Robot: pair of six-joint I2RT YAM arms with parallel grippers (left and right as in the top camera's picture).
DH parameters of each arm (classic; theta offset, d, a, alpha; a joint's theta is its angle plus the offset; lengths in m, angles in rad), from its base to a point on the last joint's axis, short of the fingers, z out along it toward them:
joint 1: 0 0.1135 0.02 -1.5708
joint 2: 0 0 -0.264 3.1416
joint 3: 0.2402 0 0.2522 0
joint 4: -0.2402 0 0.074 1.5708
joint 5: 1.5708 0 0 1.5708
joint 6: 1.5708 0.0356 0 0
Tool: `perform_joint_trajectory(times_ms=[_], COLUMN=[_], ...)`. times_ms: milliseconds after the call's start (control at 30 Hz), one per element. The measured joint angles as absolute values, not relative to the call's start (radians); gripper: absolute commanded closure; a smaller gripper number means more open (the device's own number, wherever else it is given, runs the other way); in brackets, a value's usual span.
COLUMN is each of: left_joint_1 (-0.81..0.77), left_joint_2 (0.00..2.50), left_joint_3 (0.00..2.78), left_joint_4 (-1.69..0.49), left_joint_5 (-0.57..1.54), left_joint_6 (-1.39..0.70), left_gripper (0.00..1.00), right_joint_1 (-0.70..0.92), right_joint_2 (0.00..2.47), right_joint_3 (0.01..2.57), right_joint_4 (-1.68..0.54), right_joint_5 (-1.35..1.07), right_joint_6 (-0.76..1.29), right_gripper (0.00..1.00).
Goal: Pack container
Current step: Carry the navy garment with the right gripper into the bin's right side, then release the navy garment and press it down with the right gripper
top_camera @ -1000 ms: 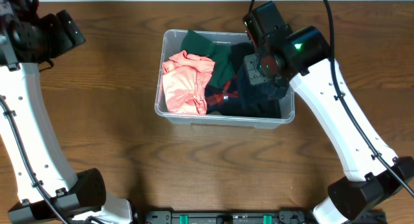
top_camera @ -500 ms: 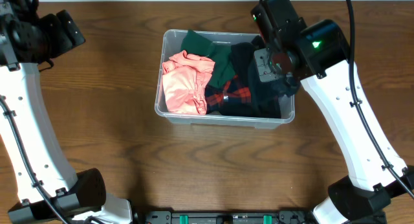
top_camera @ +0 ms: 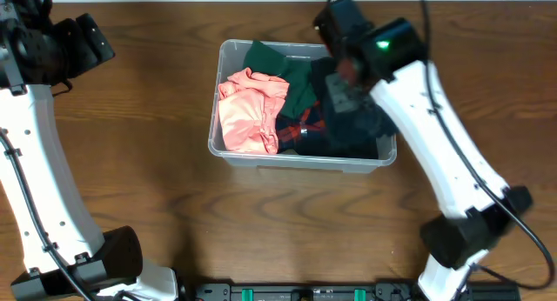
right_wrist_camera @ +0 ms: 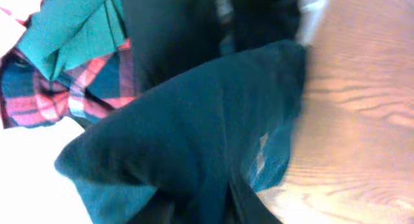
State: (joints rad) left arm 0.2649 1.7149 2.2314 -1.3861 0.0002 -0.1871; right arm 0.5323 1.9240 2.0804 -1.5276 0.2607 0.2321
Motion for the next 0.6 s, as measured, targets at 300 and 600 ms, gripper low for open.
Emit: perform_joint_trajectory(times_ms=[300, 600], left_joint_1=[0.265, 0.265], left_joint_2=[1.715, 1.715], left_joint_3=[2.231, 2.231], left_joint_4=[-1.386, -1.386], left_joint_5=[0.0, 0.0], left_joint_6=[-0.187, -0.187], left_gripper=[0.02, 0.02], right_joint_1=[0.633, 0.645], right_joint_2=[1.993, 1.993], right_joint_3=[2.081, 2.081], right_joint_4=[-1.475, -1.446], right_joint_5=[0.231, 0.224], right_joint_6=[0.212, 0.212], right_gripper=[0.23, 0.24])
